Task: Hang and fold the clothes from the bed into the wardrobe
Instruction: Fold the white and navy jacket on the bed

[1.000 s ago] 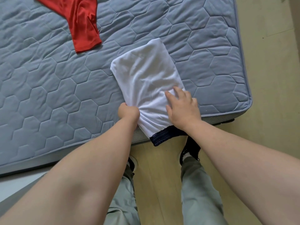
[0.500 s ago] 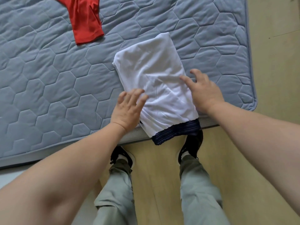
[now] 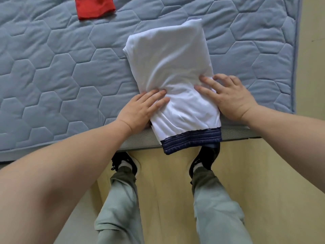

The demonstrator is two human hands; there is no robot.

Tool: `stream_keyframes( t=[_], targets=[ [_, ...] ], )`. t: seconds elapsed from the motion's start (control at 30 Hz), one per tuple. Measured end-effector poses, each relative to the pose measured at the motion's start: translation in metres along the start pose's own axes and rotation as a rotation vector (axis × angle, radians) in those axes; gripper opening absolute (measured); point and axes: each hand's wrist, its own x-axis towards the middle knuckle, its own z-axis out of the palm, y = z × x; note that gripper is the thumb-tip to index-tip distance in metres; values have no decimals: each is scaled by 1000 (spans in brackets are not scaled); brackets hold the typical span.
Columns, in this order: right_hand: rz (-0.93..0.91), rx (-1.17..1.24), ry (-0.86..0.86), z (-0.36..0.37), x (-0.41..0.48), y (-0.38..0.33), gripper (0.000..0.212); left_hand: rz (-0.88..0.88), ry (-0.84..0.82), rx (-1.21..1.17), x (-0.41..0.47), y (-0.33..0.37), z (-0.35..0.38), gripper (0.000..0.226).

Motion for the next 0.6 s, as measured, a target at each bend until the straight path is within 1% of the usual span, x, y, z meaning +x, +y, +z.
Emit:
stream_keyframes(
  t=[0.07, 0.17, 0.23, 0.3, 0.4, 0.43, 0.47, 0.5, 0.53, 0.6],
  targets=[
    [8, 13, -32, -4, -3, 2, 71, -4, -22, -109, 1, -2, -7, 92],
    [6, 34, -179, -19, 2, 8, 78, -8, 6, -350, -2, -4, -19, 83],
    [46, 96, -301, -31, 12, 14, 76, -100, 20, -536, -5, -5, -28, 81],
    [99, 228, -377, -46, 26, 19, 71, -215, 4, -695, -4, -3, -42, 73],
    [128, 573, -373, -63, 44, 22, 51, -230, 31, -828, 6, -4, -61, 35],
    [156, 645, -370, -66, 48, 22, 43, -282, 47, -869, 10, -6, -65, 29],
    [226, 693, -380, -68, 50, 22, 35, -378, 57, -915, 13, -11, -66, 29],
    [321, 757, -380, -69, 55, 22, 35, -483, 53, -961, 17, -17, -65, 34],
    [432, 836, -361, -70, 59, 22, 51, -585, 41, -1023, 21, -22, -65, 48],
    [657, 961, -288, -67, 69, 18, 96, -817, 19, -1231, 30, -28, -64, 78]
  ],
)
